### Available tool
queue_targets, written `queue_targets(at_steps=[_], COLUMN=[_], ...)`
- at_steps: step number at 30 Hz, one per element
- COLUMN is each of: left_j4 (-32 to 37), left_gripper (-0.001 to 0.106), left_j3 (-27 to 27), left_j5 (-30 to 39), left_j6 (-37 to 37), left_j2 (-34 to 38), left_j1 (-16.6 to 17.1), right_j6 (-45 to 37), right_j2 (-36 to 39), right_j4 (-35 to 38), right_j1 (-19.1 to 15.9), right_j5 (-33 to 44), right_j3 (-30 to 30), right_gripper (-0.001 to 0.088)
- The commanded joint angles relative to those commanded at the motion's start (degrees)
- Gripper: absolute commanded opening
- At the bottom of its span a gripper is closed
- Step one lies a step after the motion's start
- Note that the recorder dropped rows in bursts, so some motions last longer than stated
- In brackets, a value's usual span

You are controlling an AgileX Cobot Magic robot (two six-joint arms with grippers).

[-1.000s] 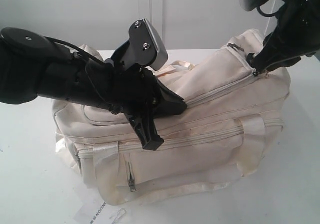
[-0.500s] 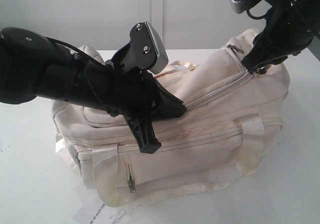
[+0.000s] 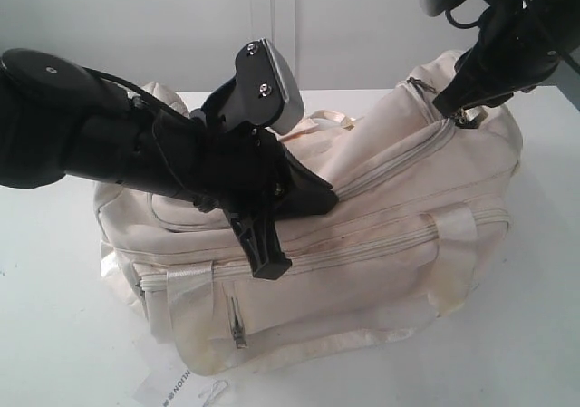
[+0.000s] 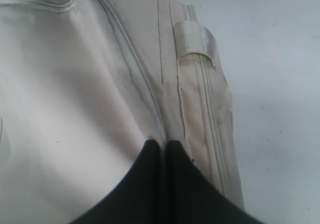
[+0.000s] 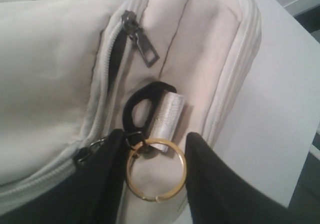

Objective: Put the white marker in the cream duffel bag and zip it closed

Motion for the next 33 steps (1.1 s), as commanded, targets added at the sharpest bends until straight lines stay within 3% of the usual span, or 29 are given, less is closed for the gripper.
queue_targets(at_steps=[5, 8, 11, 13, 20, 22, 23, 25, 33], left_j4=[0.00, -0.12, -2.53, -5.41, -12.74, -13.49, -16.25, -21.16, -21.45], left_gripper=[0.005, 0.028, 0.061, 0.070, 0.061, 0.061, 0.061, 0.061, 0.061], left_j3=[0.00, -0.11, -0.80, -1.82, -6.86, -6.86, -7.21, -8.17, -15.92], left_j5=[-1.66, -4.50, -5.04, -3.44, 4.69, 1.24, -5.15, -15.91, -23.36], left_j6=[-0.24, -2.62, -4.73, -4.59, -3.63, -0.27, 2.35, 2.38, 2.71], left_j2=[0.00, 0.00, -0.69, -1.70, -3.47, -1.39, 0.19, 2.67, 12.40], left_j1=[0.00, 0.00, 0.00, 0.00, -1.25, -4.74, -7.94, -11.17, -14.82], right_j6=[0.00, 0.00, -0.36, -1.59, -5.89, -5.89, -5.89, -5.89, -5.78], right_j2=[0.10, -0.74, -2.17, -3.11, -3.82, -3.82, -3.82, -4.16, -4.45], right_j4=[0.12, 0.39, 2.49, 4.49, 9.45, 9.45, 9.45, 9.45, 9.80], right_j1=[0.00, 0.00, 0.00, 0.00, 0.00, 0.00, 0.00, 0.00, 0.00], right_j5=[2.77, 5.12, 5.88, 6.00, 9.39, 9.51, 9.51, 9.34, 8.56], right_j3=[0.00, 0.00, 0.00, 0.00, 0.00, 0.00, 0.00, 0.00, -0.34], right_gripper=[0.0000, 0.0000, 0.0000, 0.0000, 0.0000, 0.0000, 0.0000, 0.0000, 0.0000])
